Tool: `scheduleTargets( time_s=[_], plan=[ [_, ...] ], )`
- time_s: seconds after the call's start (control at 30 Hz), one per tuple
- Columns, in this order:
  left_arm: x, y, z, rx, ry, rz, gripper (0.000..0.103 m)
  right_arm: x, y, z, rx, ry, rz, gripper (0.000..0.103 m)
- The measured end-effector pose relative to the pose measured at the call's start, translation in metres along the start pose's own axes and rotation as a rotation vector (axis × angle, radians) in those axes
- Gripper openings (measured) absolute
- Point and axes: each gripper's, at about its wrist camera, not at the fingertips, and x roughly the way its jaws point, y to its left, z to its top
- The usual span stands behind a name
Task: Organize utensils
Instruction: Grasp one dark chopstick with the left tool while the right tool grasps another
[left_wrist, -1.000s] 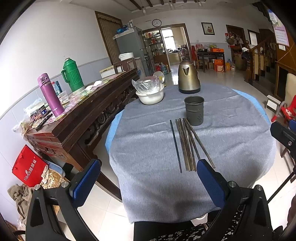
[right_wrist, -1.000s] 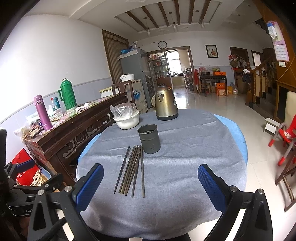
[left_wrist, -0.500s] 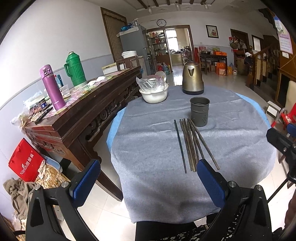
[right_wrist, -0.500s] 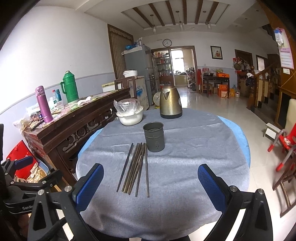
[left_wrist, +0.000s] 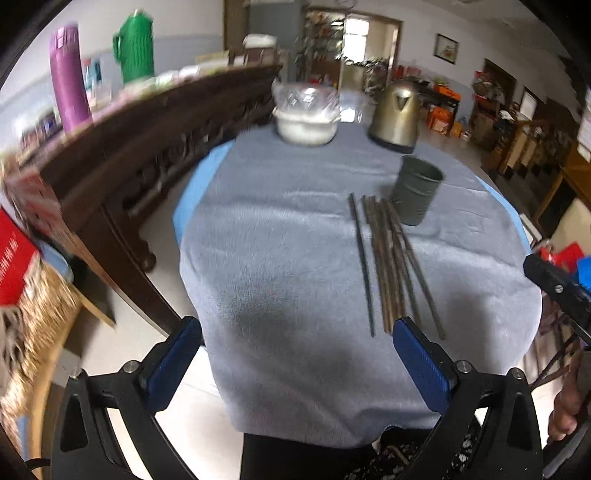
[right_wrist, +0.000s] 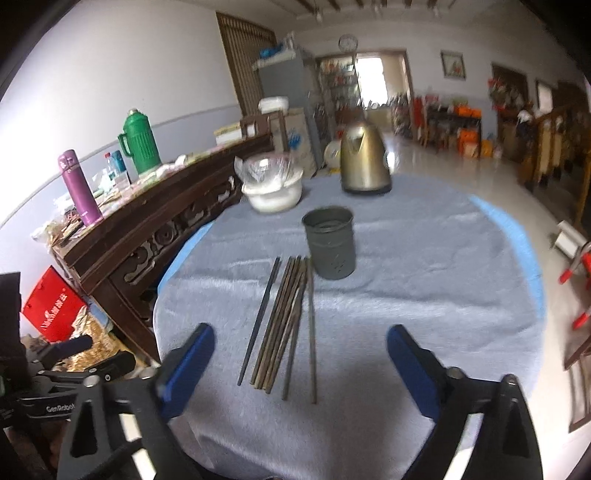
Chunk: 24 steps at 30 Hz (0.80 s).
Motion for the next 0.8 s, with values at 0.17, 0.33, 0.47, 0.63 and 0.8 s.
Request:
scheduleTargets(
  time_s=[0.17,0.33,0.47,0.63,0.8],
  plan=[
    [0.047,0.008,0.021,-0.038,0.077,-0.058,0.081,0.079,-0.018,0.009,0.067,0.162,0.067,0.039],
    [0.105,-0.007,0.042,-0.014,0.205,-0.134,0.054,0.134,-0.027,0.011,0.093,0.246,0.074,0.030],
    [0.141,-0.018,0.058,-0.025,0.283,-0.197,0.043,0.161,-0.029,0.016,0.090,0.284,0.060,0.022],
    [0.167,-0.030,0.076,-0.040,0.338,-0.243,0.040,0.187,-0.033,0.018,0.105,0.365,0.061,0.017],
    [0.183,-0.043,0.085,-0.012,0.375,-0.252,0.038,0.197,-0.037,0.016,0.103,0.395,0.054,0.008]
  ],
)
